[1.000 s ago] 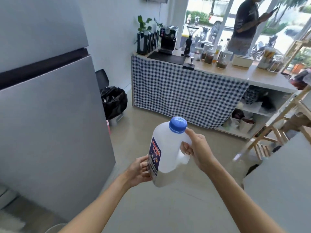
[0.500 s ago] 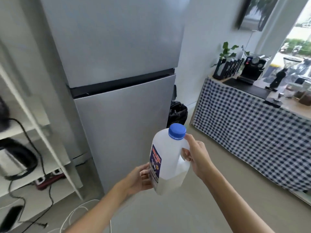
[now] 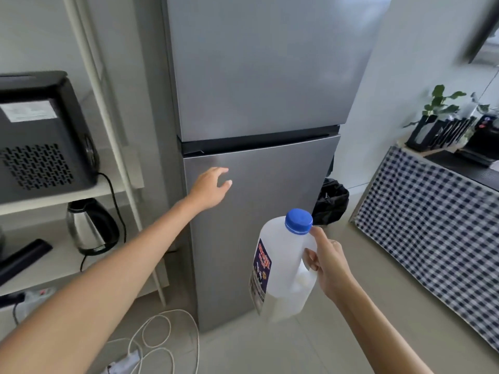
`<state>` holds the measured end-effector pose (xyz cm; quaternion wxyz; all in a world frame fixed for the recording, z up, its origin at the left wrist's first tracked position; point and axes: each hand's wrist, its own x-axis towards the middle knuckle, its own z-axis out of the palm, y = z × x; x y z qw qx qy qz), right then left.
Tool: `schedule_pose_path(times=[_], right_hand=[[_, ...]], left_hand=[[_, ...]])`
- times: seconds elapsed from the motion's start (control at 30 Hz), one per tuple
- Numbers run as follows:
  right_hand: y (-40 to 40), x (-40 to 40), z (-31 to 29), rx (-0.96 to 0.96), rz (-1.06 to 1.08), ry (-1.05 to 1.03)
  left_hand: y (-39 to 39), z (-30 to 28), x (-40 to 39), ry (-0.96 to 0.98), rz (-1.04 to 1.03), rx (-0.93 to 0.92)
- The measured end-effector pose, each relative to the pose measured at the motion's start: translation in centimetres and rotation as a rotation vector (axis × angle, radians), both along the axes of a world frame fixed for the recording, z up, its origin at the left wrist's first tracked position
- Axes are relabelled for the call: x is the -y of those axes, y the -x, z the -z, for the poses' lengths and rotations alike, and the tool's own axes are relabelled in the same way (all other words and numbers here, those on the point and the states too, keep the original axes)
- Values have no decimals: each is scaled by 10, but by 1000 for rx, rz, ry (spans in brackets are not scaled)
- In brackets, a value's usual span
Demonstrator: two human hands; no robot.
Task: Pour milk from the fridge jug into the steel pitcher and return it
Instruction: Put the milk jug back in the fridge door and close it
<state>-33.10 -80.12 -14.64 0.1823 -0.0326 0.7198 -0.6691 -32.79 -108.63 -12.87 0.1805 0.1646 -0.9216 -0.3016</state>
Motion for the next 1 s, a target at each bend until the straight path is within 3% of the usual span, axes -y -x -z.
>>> schedule_pose_path(times=[0.1, 0.27, 0.37, 0.8, 1.0], right_hand=[[3, -5, 5, 1, 1, -20], [5, -20, 10, -14, 16, -49], [6, -30, 14, -16, 21, -67], [-2, -55, 22, -3, 68, -105], [-6, -58, 20, -14, 78, -117]], left_hand=[[19, -10, 17, 218, 34, -15], [38, -5, 31, 616, -28, 130], [41, 0, 30, 717, -75, 133], [50, -16, 14, 667, -144, 235], [49, -17, 18, 598, -113, 193]])
